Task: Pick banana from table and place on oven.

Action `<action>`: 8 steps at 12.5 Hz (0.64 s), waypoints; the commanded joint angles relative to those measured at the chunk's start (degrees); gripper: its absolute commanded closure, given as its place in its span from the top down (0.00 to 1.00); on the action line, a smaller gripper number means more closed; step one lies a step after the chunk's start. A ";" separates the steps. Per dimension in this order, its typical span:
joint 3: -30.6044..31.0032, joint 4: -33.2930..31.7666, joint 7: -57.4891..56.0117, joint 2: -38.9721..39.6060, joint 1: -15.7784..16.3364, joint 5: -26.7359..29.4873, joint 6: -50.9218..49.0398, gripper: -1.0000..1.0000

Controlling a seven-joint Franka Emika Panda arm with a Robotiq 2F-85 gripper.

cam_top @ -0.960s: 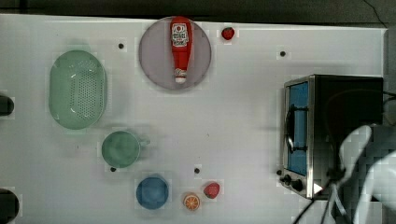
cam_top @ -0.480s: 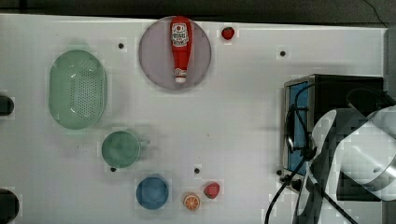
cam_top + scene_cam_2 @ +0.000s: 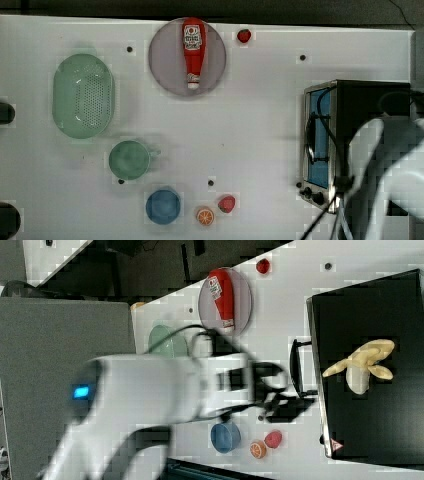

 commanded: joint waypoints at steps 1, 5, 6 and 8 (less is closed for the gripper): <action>5.57 4.92 7.32 -6.56 3.61 -0.56 -8.10 1.00; 18.00 4.04 32.72 -10.36 5.23 -1.30 -9.79 1.00; 21.08 3.80 39.08 -10.75 5.25 -1.29 -9.81 1.00; 25.81 2.34 51.17 -10.77 5.28 -1.28 -9.82 1.00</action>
